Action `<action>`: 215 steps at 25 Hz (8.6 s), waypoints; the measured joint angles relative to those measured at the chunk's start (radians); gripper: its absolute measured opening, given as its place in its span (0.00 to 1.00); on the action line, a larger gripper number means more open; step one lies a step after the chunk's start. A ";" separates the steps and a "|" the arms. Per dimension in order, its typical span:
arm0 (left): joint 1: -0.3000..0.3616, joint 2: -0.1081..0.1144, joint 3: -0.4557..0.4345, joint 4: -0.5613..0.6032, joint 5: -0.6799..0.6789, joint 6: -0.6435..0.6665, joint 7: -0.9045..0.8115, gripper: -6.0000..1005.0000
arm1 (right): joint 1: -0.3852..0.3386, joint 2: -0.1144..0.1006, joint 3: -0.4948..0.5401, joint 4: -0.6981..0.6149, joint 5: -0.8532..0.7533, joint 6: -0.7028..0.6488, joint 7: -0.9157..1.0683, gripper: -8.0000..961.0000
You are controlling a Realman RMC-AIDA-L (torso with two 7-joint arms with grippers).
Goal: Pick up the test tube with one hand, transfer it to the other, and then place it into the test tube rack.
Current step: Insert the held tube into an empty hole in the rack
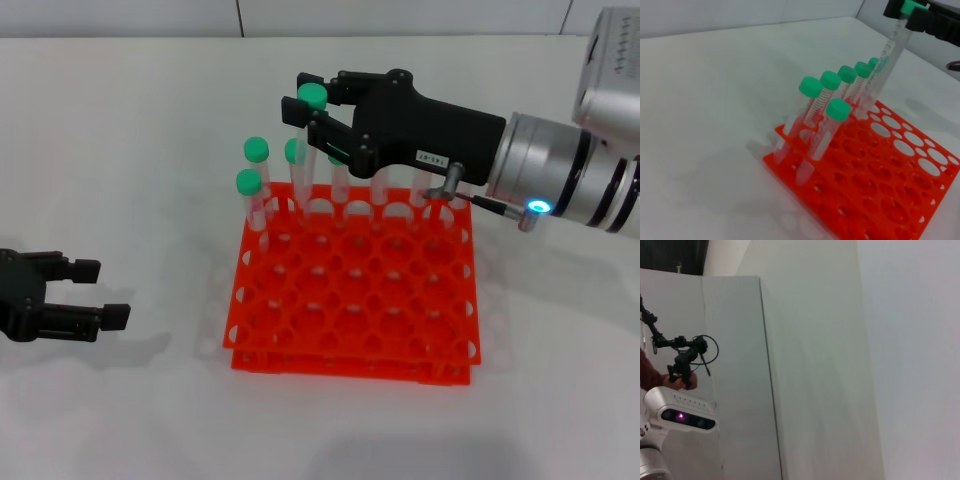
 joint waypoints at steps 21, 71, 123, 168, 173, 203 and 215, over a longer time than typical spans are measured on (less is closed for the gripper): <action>-0.008 -0.004 -0.003 -0.003 0.000 -0.004 0.004 0.89 | 0.010 0.000 -0.156 0.053 0.225 0.051 -0.130 0.28; -0.015 -0.011 -0.002 -0.021 -0.006 -0.029 0.019 0.89 | 0.038 0.000 -0.334 0.097 0.473 0.119 -0.266 0.28; -0.022 -0.011 -0.002 -0.030 -0.006 -0.037 0.022 0.89 | 0.026 0.000 -0.361 0.108 0.473 0.135 -0.281 0.28; -0.031 -0.011 -0.002 -0.062 -0.001 -0.042 0.066 0.89 | 0.047 0.000 -0.414 0.108 0.480 0.203 -0.276 0.28; -0.031 -0.006 0.000 -0.073 0.002 -0.042 0.069 0.89 | 0.046 0.000 -0.414 0.108 0.480 0.203 -0.276 0.28; -0.035 -0.010 0.004 -0.073 0.005 -0.041 0.069 0.89 | 0.047 0.000 -0.415 0.110 0.474 0.206 -0.272 0.28; -0.036 -0.006 0.003 -0.078 0.005 -0.043 0.069 0.89 | 0.074 0.000 -0.439 0.110 0.474 0.223 -0.270 0.28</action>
